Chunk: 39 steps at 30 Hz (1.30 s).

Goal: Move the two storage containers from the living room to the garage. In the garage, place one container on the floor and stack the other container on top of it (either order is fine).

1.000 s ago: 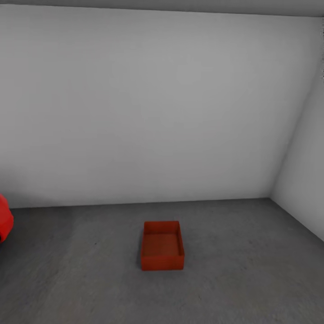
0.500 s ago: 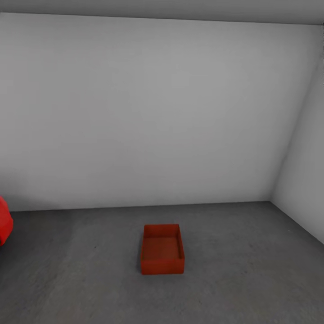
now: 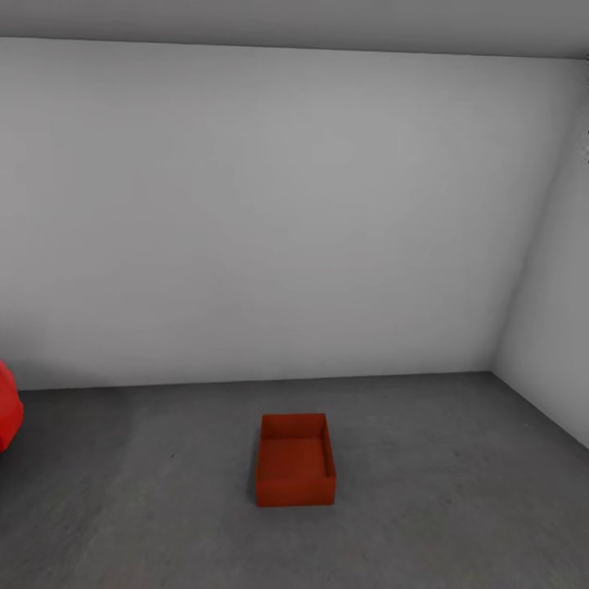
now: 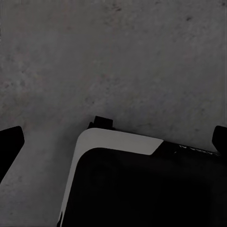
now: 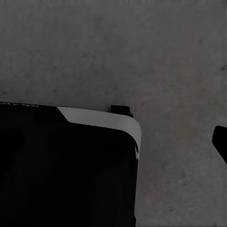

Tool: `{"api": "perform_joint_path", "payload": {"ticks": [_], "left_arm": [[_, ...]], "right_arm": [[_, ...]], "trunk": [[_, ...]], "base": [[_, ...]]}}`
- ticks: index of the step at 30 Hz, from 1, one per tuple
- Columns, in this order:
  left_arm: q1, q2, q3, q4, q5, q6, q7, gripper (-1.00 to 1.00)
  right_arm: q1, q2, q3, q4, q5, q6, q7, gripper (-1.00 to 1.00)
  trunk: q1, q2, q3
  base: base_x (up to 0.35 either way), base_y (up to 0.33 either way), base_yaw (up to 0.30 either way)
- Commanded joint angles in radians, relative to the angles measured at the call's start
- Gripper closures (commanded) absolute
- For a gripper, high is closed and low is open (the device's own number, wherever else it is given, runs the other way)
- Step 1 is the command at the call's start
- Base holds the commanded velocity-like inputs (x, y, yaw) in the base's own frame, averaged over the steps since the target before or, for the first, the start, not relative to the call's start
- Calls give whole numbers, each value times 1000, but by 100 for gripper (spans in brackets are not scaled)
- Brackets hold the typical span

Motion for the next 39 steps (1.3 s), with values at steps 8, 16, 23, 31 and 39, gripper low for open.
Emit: {"api": "perform_joint_path", "payload": {"ticks": [8, 16, 23, 31, 39], "left_arm": [[-1, -1, -8, 0, 8, -3, 1, -100], [-1, -1, -8, 0, 8, -3, 3, -100], [-1, -1, -8, 1, 8, -3, 4, -100], [-1, -1, -8, 1, 8, -3, 4, -100], [-1, -1, -8, 1, 8, -3, 7, -100]], "right_arm": [[-1, 2, 8, 3, -8, -5, 2, -100], [-1, 2, 8, 3, -7, -5, 2, -100], [-1, 2, 8, 3, -4, -4, 3, -100], [-1, 2, 8, 3, -2, -4, 3, -100], [-1, 0, 8, 3, -1, -4, 3, -100]], "trunk": [[0, -1, 12], [0, -1, 24], [0, -1, 36], [0, -1, 48], [0, -1, 61]], "base": [[0, 0, 0], [0, 0, 0], [0, 0, 0], [0, 0, 0], [0, 0, 0]]}}
